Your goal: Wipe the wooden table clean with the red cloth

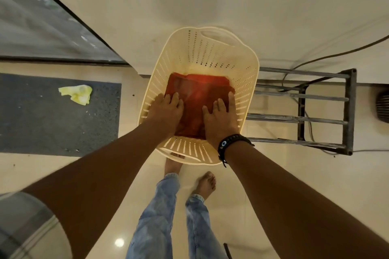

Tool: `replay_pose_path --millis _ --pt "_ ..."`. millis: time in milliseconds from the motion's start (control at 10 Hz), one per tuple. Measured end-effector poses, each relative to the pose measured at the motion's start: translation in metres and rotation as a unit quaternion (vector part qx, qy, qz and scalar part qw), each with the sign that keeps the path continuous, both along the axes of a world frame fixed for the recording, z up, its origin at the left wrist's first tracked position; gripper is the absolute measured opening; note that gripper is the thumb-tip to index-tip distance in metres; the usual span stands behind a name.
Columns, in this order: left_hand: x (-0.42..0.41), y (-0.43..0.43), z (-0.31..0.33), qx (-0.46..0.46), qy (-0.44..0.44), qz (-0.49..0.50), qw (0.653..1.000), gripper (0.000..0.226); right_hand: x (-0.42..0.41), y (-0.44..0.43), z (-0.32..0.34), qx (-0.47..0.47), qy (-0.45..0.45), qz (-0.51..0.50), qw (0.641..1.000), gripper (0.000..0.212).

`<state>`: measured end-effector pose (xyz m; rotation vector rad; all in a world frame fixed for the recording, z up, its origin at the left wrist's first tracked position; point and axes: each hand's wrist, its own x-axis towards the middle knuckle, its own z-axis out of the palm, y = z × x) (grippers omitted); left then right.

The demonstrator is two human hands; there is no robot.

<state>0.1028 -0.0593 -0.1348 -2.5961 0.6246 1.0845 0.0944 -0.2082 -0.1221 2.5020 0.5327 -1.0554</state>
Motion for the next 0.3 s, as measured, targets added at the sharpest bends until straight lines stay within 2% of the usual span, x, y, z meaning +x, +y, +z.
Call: replay_pose_path --millis 200,300 --pt "-0.010 -0.006 0.045 -0.085 -0.019 0.073 0.994 0.080 -0.016 -0.017 0.059 0.182 -0.088 -0.069 0.977 0.067" --pt "-0.015 -0.017 0.089 -0.115 -0.039 0.061 0.991 0.078 -0.030 -0.033 0.107 0.184 -0.106 -0.123 0.969 0.073"
